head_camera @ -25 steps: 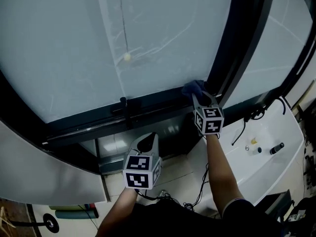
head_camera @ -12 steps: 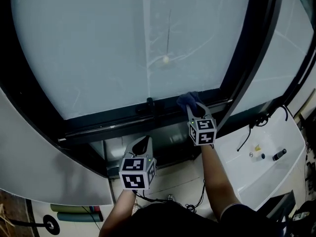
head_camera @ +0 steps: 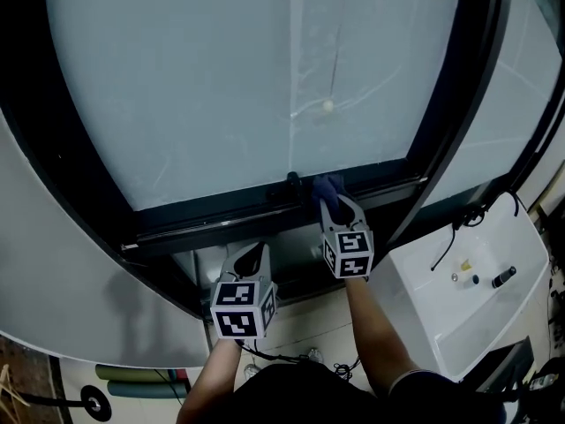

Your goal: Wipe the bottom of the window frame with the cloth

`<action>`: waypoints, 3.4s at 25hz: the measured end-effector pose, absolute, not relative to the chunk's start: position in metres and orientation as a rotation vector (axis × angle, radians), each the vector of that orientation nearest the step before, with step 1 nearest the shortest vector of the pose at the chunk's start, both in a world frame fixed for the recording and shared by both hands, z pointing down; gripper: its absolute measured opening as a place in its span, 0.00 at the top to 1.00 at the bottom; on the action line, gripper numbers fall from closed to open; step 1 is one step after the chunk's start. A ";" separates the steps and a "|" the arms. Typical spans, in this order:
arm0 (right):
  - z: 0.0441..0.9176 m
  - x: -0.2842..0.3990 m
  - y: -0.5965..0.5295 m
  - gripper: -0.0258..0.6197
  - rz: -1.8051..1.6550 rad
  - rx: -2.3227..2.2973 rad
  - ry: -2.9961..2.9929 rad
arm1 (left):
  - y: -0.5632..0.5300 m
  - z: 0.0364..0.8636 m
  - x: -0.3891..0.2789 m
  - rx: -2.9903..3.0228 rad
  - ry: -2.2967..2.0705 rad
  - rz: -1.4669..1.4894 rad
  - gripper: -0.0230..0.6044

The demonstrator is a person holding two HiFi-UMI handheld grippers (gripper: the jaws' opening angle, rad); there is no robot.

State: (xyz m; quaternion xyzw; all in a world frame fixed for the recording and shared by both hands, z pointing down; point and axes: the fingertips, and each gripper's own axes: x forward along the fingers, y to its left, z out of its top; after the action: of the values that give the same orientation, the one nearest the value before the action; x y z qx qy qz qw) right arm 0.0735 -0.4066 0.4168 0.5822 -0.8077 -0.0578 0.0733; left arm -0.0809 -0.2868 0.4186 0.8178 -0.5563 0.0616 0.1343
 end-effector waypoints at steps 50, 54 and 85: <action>0.424 -0.353 -0.302 0.82 -0.162 0.931 -2.713 | -0.188 0.421 -0.339 1.948 -2.085 0.079 0.95; 0.423 -0.352 -0.304 0.82 -0.137 0.902 -2.733 | -0.188 0.420 -0.342 1.945 -2.094 0.082 0.95; 0.409 -0.205 -0.400 0.82 -0.238 1.230 -2.264 | -0.226 0.422 -0.254 2.172 -1.850 0.125 0.95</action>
State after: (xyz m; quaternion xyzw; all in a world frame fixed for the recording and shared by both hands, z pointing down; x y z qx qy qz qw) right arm -0.2047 -0.4002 0.4089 0.4572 -0.8416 -0.0885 0.2735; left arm -0.2544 -0.2256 0.4218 0.7527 -0.6413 0.0435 0.1424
